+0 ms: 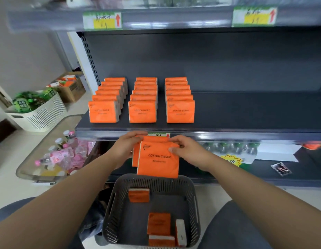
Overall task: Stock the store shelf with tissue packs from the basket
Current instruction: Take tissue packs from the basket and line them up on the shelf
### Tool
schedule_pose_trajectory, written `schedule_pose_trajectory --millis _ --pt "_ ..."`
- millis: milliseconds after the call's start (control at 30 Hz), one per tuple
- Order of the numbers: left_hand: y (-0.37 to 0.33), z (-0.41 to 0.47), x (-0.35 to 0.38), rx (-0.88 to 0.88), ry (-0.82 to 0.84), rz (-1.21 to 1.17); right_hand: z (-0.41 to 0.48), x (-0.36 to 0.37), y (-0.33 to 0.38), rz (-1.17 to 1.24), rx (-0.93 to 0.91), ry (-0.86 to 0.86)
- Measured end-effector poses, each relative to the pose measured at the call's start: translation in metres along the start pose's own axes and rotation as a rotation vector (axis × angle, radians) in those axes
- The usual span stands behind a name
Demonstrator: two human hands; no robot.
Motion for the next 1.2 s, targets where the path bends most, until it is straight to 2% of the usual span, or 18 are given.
schedule_pose_trajectory --millis 300,400,533,833,1000,1200 --pt "-0.016 -0.003 0.048 0.008 0.199 0.047 -0.008 -0.033 -0.008 0.017 -0.027 -0.271" --pt "-0.023 -0.001 0.061 0.023 0.214 0.046 -0.010 -0.050 -0.004 0.023 -0.053 -0.352" --pt "-0.037 0.006 0.077 0.073 0.201 -0.082 -0.013 -0.072 0.000 0.109 -0.090 -0.436" --pt "-0.074 0.017 0.123 0.185 0.189 -0.201 -0.031 -0.108 -0.006 0.535 -0.016 -0.370" --pt "-0.087 0.024 0.158 0.203 0.210 -0.193 -0.035 -0.140 -0.009 0.581 -0.076 -0.460" --pt "-0.104 0.032 0.191 0.244 0.180 -0.077 -0.032 -0.181 -0.015 0.543 -0.142 -0.558"
Point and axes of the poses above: each hand's wrist, its own z-axis towards the middle knuckle, its own x-axis out of the palm, y = z × x, the point moved 4 cm from there along z, towards the middle knuckle, and after that the axes turned 12 degrees about -x, right-handed, at the moved point
